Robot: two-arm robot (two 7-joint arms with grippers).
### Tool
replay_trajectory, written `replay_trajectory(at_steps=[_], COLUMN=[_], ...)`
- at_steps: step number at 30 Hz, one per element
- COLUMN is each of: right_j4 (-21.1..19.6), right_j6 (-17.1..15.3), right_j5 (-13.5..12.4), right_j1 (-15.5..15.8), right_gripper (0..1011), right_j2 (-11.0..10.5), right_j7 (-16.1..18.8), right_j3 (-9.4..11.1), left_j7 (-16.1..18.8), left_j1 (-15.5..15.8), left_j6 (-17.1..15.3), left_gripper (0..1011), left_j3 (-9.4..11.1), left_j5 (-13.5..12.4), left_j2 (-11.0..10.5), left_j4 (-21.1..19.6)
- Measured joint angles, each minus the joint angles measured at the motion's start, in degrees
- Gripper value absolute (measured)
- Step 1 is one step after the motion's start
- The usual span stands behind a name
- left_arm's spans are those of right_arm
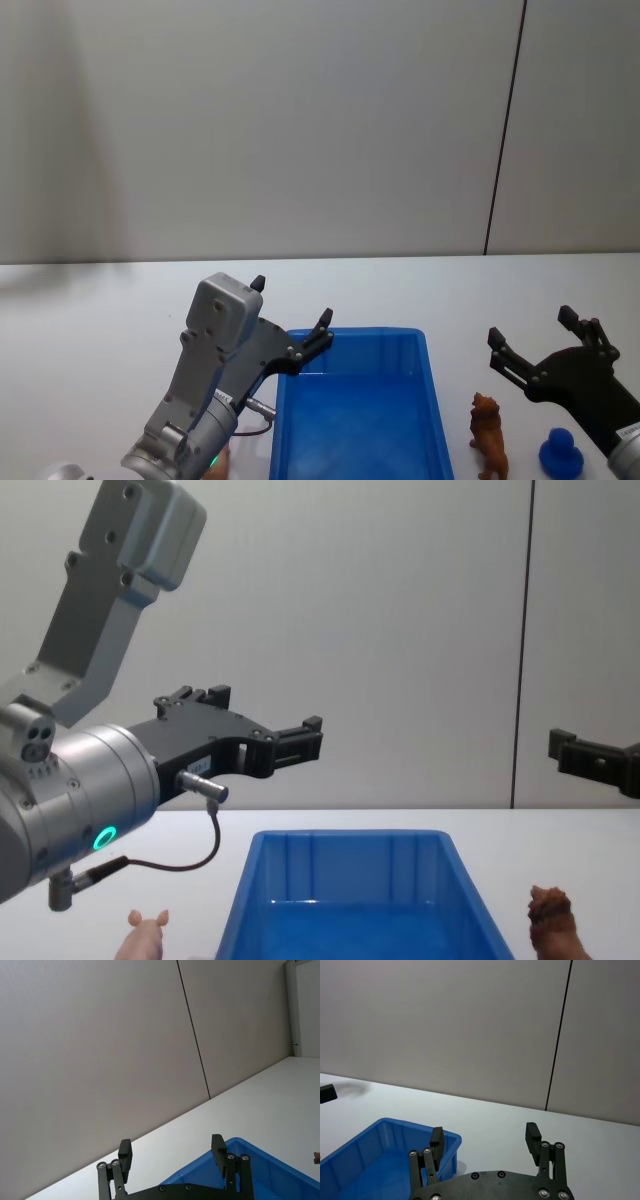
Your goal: Pick up the two dolls from the table and place them into the box.
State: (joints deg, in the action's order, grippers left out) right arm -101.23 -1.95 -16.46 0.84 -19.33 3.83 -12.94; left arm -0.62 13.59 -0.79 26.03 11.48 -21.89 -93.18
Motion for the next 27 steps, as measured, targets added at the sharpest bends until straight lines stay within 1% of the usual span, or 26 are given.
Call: replay_trajectory(at_steps=[27], right_j4=[0.0], right_j6=[0.0], right_j5=[0.0], right_j1=[0.0], right_gripper=[1001], right_j2=[0.0], right_j7=[0.0], right_j3=[0.0], left_j7=[0.0], left_j1=[0.0], left_j6=[0.0], left_gripper=[1001], left_j3=[0.0], left_j5=[0.0], left_j2=[0.0], left_j4=[0.0])
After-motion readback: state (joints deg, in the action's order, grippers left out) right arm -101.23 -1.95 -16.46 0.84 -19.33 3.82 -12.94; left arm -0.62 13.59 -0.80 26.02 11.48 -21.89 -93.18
